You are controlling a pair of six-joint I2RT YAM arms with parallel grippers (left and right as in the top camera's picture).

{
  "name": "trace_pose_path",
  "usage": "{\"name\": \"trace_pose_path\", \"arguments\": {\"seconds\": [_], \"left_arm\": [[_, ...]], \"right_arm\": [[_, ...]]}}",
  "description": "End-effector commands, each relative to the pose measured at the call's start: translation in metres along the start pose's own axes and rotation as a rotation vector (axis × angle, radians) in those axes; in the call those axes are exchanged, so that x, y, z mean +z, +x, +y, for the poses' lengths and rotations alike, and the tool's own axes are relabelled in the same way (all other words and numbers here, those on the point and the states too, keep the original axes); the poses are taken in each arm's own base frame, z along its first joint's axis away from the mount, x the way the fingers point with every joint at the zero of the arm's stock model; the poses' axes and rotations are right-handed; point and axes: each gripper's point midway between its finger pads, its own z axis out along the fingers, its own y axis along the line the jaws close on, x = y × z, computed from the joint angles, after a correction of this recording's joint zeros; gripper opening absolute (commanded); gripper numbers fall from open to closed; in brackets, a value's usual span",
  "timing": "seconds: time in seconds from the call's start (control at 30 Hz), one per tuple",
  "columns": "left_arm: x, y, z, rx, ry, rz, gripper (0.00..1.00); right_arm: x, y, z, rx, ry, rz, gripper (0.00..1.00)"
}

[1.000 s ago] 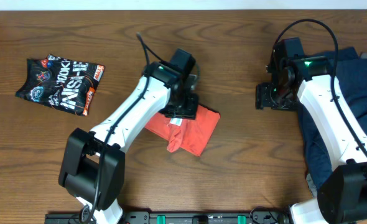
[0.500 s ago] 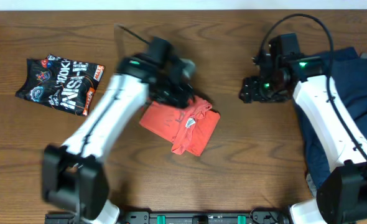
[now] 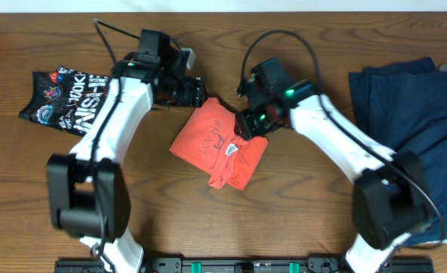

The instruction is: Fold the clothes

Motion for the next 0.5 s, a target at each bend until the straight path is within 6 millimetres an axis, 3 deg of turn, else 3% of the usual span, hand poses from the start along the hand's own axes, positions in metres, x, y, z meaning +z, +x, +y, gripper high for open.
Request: {"name": "trace_pose_path", "arguments": {"seconds": [0.0,0.1,0.2,0.33,0.47], "left_arm": [[0.022,0.015,0.0,-0.012,-0.009,0.074,0.74],[0.039,0.033,-0.005,-0.006,-0.006,0.146,0.74],[0.055,0.05,-0.012,0.008,-0.004,0.204,0.74],[0.072,0.068,-0.02,0.024,-0.002,0.273,0.74],[0.077,0.083,-0.022,0.02,-0.008,0.335,0.72]], "right_arm": [[0.022,0.026,-0.022,0.085,0.111,0.125,0.02],[0.018,0.059,-0.069,0.259,0.367,0.236,0.01],[0.005,0.069,-0.101,0.332,0.533,0.248,0.05],[0.001,0.066,-0.113,0.343,0.559,0.231,0.15],[-0.007,0.064,-0.128,0.341,0.628,0.214,0.25]]}}
